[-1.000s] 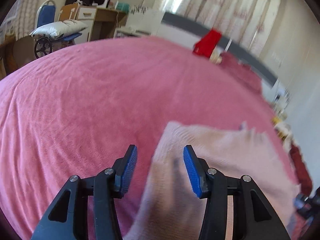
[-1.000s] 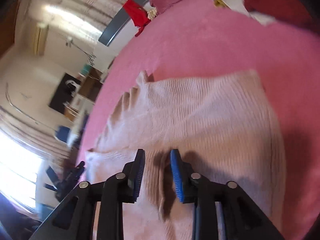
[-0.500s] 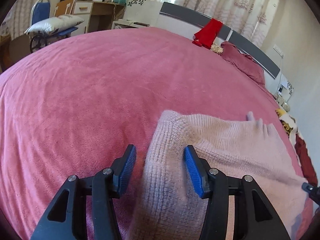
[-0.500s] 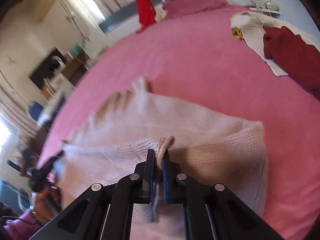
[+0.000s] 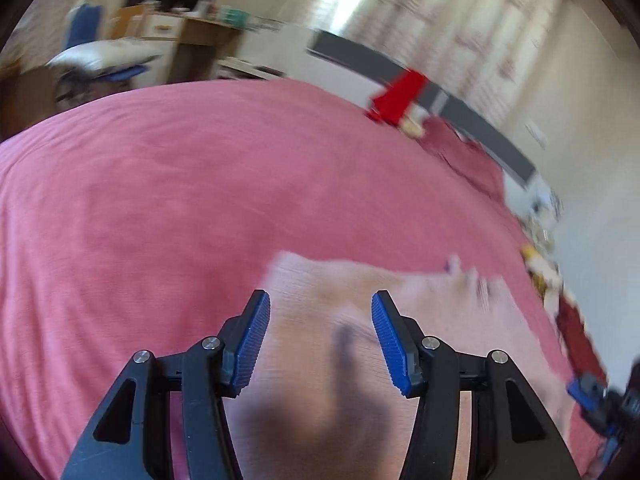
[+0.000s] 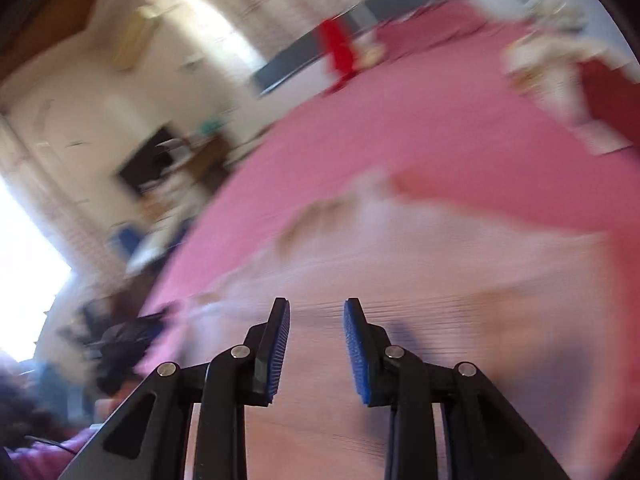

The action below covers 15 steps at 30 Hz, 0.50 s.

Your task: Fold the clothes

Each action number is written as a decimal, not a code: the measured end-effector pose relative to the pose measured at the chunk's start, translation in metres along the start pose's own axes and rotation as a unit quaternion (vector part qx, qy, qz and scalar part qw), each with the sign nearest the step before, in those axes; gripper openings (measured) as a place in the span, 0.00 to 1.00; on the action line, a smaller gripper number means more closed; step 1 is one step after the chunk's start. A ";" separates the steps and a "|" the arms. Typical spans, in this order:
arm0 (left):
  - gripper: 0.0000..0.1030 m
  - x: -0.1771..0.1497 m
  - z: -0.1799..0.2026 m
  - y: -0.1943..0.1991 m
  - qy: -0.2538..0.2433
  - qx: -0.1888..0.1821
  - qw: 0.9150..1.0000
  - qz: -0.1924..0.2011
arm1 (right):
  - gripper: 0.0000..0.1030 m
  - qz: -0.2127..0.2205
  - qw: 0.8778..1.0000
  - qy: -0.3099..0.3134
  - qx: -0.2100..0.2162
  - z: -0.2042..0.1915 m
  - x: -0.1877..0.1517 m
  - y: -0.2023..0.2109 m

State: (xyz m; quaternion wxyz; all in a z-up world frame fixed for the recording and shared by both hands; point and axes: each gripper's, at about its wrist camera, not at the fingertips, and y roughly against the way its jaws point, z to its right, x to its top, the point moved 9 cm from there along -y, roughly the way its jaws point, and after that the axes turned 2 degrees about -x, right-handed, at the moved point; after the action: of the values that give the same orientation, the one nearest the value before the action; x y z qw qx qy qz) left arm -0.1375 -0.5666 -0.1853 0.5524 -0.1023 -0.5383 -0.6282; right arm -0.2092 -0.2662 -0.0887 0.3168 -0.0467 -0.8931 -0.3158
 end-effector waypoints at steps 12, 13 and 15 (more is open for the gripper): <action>0.51 -0.006 -0.017 -0.030 0.092 -0.092 0.992 -0.004 | 0.00 0.044 0.972 -0.226 -0.047 0.072 -0.014 -0.068; 0.51 -0.005 -0.018 -0.028 0.101 -0.099 0.990 -0.010 | 0.00 0.058 0.968 -0.236 -0.064 0.084 -0.012 -0.053; 0.52 0.000 -0.025 -0.016 0.120 -0.099 0.988 -0.010 | 0.05 0.076 0.962 -0.251 -0.075 0.098 -0.010 -0.027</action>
State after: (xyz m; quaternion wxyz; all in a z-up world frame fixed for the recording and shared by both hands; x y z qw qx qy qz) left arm -0.1386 -0.5897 -0.2044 0.5942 -0.0749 -0.4041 -0.6914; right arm -0.2615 -0.2284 -0.1673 0.1012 -0.2161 -0.9114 -0.3354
